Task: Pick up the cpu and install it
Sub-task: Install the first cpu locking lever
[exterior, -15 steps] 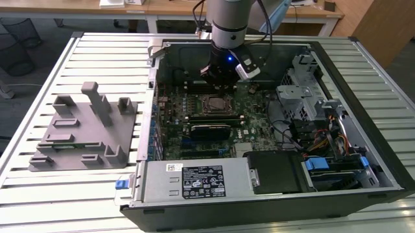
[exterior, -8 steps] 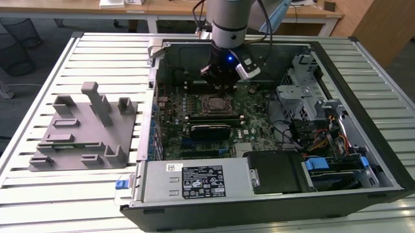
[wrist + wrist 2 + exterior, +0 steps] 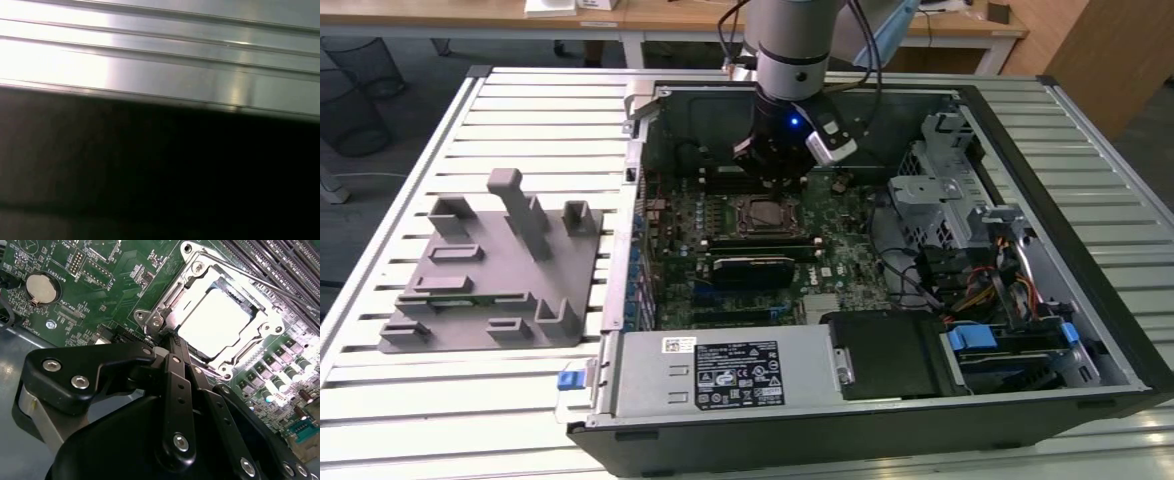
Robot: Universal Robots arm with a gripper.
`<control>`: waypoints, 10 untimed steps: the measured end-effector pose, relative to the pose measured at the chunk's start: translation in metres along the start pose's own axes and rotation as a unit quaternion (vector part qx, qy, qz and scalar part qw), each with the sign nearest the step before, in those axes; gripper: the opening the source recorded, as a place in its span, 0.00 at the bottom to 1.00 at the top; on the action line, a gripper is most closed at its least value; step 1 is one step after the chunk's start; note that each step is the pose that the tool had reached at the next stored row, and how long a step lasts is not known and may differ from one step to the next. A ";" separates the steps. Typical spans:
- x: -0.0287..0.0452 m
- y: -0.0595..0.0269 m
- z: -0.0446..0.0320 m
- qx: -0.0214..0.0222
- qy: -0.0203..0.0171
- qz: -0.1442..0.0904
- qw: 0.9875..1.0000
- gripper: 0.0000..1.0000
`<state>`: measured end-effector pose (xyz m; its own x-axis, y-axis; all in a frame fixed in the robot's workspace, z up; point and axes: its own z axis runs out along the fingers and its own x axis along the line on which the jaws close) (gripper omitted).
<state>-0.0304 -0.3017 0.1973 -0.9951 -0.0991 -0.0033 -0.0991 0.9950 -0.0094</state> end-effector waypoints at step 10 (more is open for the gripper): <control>-0.0001 0.0000 -0.0107 -0.010 0.000 0.000 1.000 0.11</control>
<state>-0.0304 -0.3016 0.2080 -0.9951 -0.0991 -0.0042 -0.0991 0.9950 0.0105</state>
